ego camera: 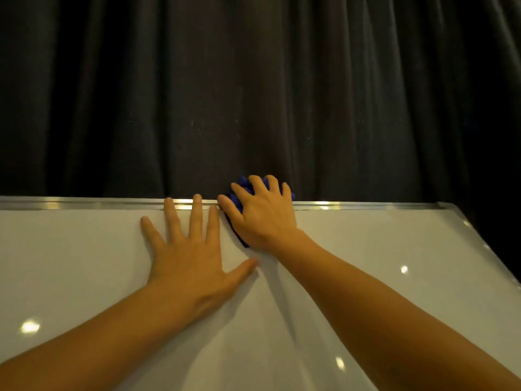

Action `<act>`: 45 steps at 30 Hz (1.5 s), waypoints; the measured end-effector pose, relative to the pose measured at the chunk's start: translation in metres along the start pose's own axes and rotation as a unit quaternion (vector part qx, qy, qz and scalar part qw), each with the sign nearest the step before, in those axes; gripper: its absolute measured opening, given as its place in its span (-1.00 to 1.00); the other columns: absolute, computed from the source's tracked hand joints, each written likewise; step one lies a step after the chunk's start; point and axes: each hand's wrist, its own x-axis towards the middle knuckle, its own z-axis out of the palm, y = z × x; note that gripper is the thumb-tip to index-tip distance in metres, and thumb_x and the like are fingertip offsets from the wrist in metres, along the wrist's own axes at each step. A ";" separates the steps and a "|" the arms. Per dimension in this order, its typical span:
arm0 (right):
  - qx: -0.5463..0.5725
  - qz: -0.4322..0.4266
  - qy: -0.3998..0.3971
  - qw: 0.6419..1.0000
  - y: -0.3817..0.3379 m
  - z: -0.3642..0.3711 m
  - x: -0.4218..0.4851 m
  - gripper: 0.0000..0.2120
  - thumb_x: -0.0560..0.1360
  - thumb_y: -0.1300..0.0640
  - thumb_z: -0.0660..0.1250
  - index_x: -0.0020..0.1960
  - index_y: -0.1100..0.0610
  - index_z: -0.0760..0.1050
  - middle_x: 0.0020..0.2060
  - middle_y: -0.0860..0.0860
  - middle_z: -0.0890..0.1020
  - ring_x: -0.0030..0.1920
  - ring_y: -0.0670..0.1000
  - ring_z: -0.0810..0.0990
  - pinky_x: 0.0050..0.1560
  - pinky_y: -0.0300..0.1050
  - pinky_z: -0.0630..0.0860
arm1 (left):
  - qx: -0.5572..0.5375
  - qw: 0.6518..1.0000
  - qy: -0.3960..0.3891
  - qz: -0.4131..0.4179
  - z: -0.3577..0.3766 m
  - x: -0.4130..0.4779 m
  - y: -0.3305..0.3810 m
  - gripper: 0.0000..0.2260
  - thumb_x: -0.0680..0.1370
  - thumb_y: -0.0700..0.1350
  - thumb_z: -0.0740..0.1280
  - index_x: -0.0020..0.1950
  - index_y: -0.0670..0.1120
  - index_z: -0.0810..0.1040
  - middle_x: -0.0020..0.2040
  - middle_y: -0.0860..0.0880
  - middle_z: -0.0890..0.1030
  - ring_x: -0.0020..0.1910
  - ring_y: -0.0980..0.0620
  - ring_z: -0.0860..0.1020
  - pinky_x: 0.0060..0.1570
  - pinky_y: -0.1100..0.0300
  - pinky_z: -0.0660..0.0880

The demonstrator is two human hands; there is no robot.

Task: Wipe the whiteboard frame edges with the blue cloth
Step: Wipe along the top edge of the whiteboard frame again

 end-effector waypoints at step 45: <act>0.021 -0.031 -0.045 0.998 0.379 0.005 0.001 -0.48 0.60 -0.29 -0.11 0.13 -0.06 0.54 0.07 0.13 0.59 0.12 0.21 0.53 0.09 0.16 0.48 | -0.013 0.999 0.000 -0.050 0.031 0.047 0.327 0.08 0.16 0.59 -0.40 0.49 -0.07 -0.43 0.51 -0.15 -0.44 0.47 -0.35 -0.37 0.37 -0.44 -0.23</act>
